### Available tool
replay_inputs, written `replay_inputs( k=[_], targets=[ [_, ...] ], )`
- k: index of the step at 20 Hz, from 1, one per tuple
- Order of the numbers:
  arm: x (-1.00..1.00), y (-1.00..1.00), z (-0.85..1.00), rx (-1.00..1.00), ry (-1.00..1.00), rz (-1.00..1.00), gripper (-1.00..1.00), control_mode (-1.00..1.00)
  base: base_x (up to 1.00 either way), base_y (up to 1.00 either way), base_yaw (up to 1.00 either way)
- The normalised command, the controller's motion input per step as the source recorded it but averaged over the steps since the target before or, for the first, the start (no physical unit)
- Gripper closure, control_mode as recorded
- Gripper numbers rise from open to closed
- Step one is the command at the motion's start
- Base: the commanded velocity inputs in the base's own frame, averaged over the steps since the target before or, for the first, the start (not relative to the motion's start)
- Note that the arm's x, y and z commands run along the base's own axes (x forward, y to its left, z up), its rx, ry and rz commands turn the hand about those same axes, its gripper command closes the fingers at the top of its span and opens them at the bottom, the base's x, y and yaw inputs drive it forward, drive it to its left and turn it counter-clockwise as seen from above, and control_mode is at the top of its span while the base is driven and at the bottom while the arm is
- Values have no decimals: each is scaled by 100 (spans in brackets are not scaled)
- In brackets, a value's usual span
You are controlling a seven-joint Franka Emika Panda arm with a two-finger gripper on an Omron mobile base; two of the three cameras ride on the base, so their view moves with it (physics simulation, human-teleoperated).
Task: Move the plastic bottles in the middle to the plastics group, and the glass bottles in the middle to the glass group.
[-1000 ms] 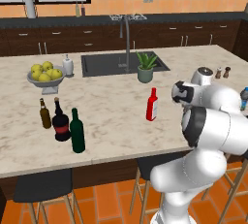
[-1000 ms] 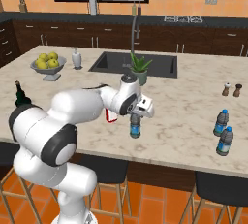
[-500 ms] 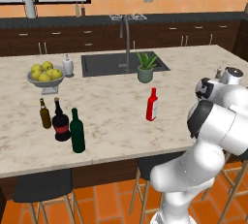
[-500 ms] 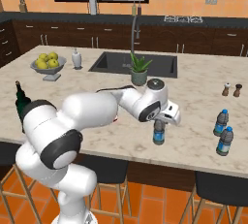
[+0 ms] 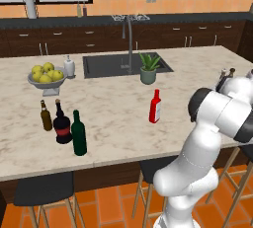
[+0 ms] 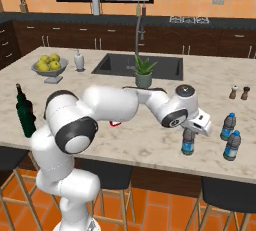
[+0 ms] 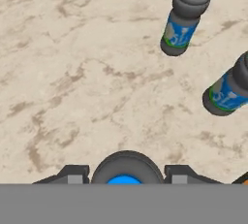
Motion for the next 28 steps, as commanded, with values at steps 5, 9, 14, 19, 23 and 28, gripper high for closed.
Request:
replay_inputs(
  k=[5, 9, 14, 19, 23, 28],
  targets=[
    [4, -36, 0, 0, 0, -53, 100, -100, 0, 0, 0],
    [25, -29, -4, 0, 0, -31, 100, -100, 0, 0, 0],
    [14, -25, -23, 0, 0, -7, 100, -100, 0, 0, 0],
    [15, -46, -10, 0, 0, 0, 100, -100, 0, 0, 0],
    [23, -31, 0, 1, 0, 0, 100, -100, 0, 0, 0],
    [12, -23, -2, 1, 0, 0, 100, -100, 0, 0, 0]
  ],
)
